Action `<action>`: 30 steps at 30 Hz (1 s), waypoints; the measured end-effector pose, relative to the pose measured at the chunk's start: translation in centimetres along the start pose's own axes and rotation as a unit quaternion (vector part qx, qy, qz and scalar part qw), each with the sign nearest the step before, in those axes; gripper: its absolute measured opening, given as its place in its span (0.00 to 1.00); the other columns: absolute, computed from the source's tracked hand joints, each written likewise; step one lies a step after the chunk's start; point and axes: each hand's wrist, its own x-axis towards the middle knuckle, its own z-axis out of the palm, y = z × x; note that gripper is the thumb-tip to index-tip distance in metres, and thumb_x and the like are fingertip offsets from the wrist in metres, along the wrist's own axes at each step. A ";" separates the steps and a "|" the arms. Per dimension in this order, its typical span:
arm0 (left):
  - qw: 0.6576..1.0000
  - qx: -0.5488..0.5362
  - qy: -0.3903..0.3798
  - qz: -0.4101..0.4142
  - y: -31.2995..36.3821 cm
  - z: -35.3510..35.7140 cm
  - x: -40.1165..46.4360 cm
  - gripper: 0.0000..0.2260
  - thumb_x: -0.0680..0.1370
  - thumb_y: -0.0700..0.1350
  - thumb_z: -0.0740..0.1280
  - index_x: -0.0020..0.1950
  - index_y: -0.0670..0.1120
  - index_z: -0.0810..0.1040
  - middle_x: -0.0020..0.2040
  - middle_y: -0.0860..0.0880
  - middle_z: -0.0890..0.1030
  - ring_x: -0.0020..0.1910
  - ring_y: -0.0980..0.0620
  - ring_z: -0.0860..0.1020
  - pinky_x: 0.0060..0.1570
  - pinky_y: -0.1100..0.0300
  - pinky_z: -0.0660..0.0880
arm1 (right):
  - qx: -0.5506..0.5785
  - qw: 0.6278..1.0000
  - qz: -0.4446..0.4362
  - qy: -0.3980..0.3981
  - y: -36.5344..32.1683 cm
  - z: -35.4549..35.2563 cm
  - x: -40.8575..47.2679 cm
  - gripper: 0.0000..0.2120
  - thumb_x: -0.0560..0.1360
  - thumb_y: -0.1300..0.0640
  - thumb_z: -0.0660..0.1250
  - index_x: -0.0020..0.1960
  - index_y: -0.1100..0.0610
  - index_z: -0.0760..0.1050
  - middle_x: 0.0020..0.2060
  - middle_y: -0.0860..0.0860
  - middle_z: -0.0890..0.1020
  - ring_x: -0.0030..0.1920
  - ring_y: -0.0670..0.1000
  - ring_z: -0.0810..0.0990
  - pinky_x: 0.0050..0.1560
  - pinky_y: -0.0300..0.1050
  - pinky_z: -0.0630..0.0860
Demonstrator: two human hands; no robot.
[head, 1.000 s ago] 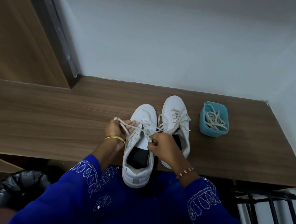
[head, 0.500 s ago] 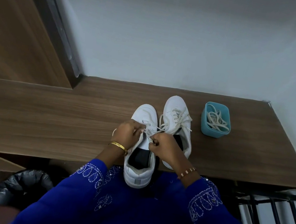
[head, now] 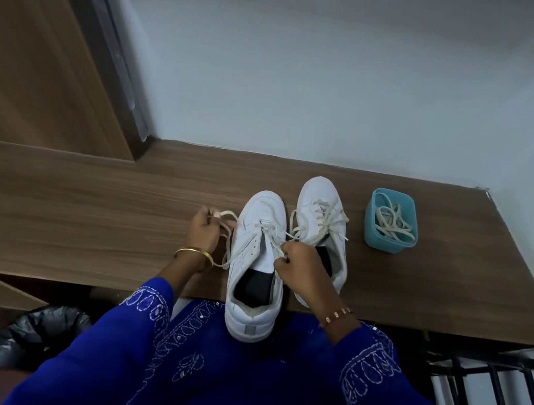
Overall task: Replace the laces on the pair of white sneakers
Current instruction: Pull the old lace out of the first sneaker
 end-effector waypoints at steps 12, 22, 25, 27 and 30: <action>0.900 0.368 -0.109 0.207 0.2 1.1 -4.9 0.25 0.69 0.53 0.64 0.63 0.43 0.72 0.57 0.43 0.74 0.52 0.45 0.75 0.47 0.59 0.69 | -0.081 0.995 0.036 0.041 -0.9 0.9 0.5 0.09 0.77 0.61 0.58 0.51 0.64 0.74 0.49 0.60 0.80 0.52 0.59 0.78 0.44 0.43 0.68; 0.902 0.384 -0.102 0.171 -0.6 0.9 -4.1 0.21 0.74 0.37 0.62 0.67 0.40 0.69 0.58 0.38 0.75 0.55 0.39 0.74 0.51 0.53 0.71 | -0.080 0.995 0.049 0.020 -0.3 0.7 0.7 0.09 0.77 0.65 0.57 0.52 0.67 0.73 0.50 0.62 0.79 0.53 0.60 0.77 0.46 0.45 0.69; 0.919 0.344 -0.103 0.164 -0.6 0.5 -3.9 0.20 0.76 0.39 0.58 0.67 0.38 0.68 0.59 0.37 0.74 0.57 0.39 0.73 0.54 0.53 0.69 | -0.061 0.996 0.062 0.023 -0.1 0.3 0.7 0.10 0.77 0.64 0.57 0.53 0.68 0.74 0.51 0.63 0.79 0.54 0.60 0.76 0.47 0.44 0.68; 0.928 0.320 -0.112 0.157 -0.5 0.2 -4.0 0.18 0.77 0.38 0.58 0.67 0.39 0.68 0.60 0.37 0.74 0.59 0.40 0.73 0.56 0.55 0.68 | -0.054 0.996 0.067 0.023 0.0 0.2 0.7 0.11 0.77 0.64 0.57 0.54 0.68 0.74 0.52 0.63 0.79 0.55 0.61 0.76 0.49 0.45 0.69; 0.928 0.310 -0.146 0.143 -0.5 0.0 -3.9 0.23 0.74 0.45 0.55 0.69 0.42 0.69 0.63 0.40 0.75 0.61 0.42 0.73 0.58 0.56 0.68 | -0.058 0.996 0.069 0.024 0.1 0.3 0.7 0.10 0.78 0.63 0.57 0.54 0.67 0.74 0.51 0.62 0.79 0.54 0.60 0.76 0.48 0.44 0.69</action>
